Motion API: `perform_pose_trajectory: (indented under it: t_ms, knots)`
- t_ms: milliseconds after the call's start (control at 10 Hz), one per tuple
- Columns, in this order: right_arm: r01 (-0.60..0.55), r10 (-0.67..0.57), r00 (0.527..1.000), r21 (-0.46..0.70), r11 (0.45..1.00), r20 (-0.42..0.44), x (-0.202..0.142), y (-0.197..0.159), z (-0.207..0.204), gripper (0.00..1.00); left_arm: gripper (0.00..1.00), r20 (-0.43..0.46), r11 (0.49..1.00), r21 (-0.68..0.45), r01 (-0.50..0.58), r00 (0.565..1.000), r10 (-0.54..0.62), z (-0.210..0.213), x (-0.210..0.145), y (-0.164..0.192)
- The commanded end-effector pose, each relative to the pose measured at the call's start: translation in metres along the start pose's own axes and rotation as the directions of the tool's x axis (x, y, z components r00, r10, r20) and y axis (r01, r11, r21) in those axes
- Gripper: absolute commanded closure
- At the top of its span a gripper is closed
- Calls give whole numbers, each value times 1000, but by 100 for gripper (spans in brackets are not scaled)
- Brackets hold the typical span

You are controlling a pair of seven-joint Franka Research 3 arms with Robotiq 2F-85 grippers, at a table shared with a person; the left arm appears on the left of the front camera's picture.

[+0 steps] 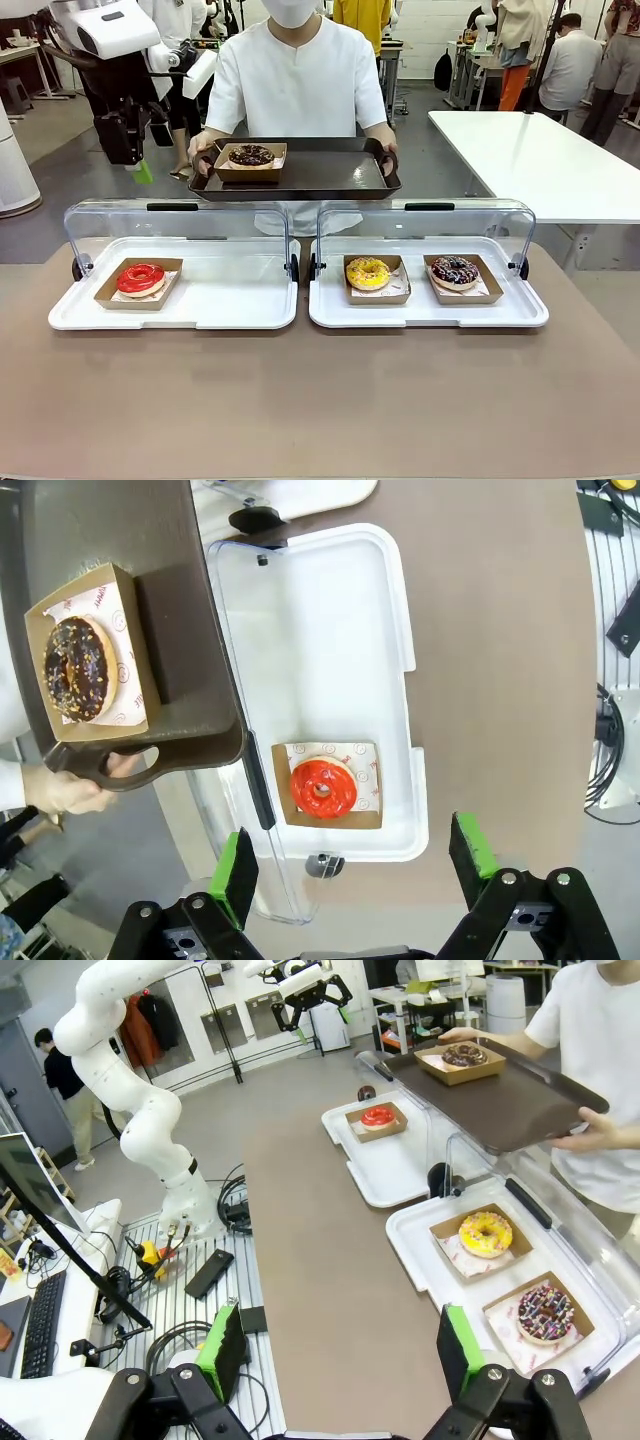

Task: Provide the desired donut to the person.
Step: Place the picked Paper togo box onto the Handle tray extended by the person, then pick up and lift the Paper togo box containing the Donut pointed at by the person.

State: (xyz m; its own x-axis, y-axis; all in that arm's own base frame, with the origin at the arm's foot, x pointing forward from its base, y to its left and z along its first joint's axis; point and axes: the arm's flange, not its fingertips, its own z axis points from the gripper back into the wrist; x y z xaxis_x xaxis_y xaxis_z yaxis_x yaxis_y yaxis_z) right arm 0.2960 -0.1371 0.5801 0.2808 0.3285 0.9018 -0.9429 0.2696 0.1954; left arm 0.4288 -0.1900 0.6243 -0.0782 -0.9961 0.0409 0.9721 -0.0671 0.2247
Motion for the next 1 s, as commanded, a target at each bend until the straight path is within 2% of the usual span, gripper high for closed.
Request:
perform_pose_trajectory:
  t_ms: [0, 700, 800, 900]
  knots:
    - [-5, 5, 1000, 5, 1000, 10, 0, 0, 1, 0, 0, -2, 1000, 0, 3, 1000, -3, 2, 3, 0]
    - [-5, 5, 1000, 5, 1000, 10, 0, 0, 1, 0, 0, 2, 1000, 0, 7, 1000, -7, 1, 3, -1]
    - [-5, 5, 1000, 5, 1000, 10, 0, 0, 1, 0, 0, 201, 996, -61, 73, 978, -59, 6, -19, 2]
    - [-5, 5, 1000, 5, 1000, 10, 0, 0, 1, 0, 0, 377, 996, -23, 84, 924, -69, 10, -49, -6]
